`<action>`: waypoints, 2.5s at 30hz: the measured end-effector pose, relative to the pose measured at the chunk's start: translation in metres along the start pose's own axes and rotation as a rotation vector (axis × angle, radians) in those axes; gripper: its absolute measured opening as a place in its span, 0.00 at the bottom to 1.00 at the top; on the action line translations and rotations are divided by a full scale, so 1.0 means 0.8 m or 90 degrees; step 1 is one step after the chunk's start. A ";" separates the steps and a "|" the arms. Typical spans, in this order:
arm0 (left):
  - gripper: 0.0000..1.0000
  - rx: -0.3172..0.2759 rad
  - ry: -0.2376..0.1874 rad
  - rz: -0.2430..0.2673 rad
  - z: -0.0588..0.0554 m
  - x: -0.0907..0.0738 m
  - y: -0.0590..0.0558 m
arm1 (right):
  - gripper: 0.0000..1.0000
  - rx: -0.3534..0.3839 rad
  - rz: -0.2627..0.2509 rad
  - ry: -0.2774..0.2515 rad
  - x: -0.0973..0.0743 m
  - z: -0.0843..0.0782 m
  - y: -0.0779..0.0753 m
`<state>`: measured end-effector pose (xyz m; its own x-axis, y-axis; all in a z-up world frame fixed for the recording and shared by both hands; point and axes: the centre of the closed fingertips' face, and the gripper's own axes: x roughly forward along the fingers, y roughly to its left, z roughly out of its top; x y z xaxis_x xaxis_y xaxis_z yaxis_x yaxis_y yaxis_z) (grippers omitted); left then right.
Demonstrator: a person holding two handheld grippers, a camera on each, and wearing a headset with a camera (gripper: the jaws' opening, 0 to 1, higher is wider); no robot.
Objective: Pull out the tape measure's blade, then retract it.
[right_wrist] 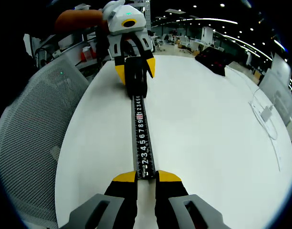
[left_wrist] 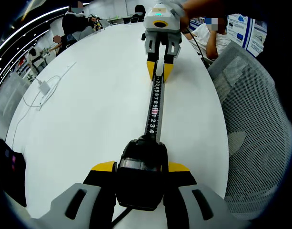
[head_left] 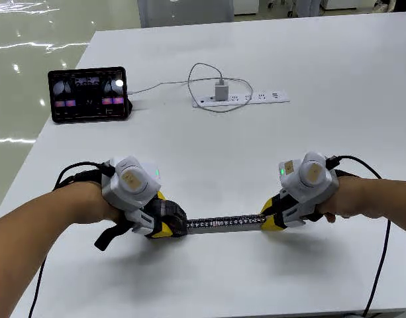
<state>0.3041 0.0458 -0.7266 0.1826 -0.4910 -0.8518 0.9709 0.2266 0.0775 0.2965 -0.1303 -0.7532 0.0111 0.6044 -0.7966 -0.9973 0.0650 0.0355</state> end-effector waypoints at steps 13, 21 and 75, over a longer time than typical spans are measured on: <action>0.33 0.000 0.000 -0.001 0.000 0.000 0.000 | 0.10 0.002 -0.005 0.008 -0.012 -0.013 0.000; 0.33 0.000 0.001 -0.001 0.000 0.000 0.000 | 0.10 0.001 -0.006 0.015 -0.016 -0.020 0.000; 0.33 -0.001 0.003 0.002 0.000 0.001 0.001 | 0.09 0.002 -0.017 0.044 -0.053 -0.057 0.001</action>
<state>0.3047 0.0457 -0.7269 0.1855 -0.4865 -0.8538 0.9699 0.2302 0.0796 0.2919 -0.1921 -0.7474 0.0324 0.5462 -0.8371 -0.9964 0.0835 0.0159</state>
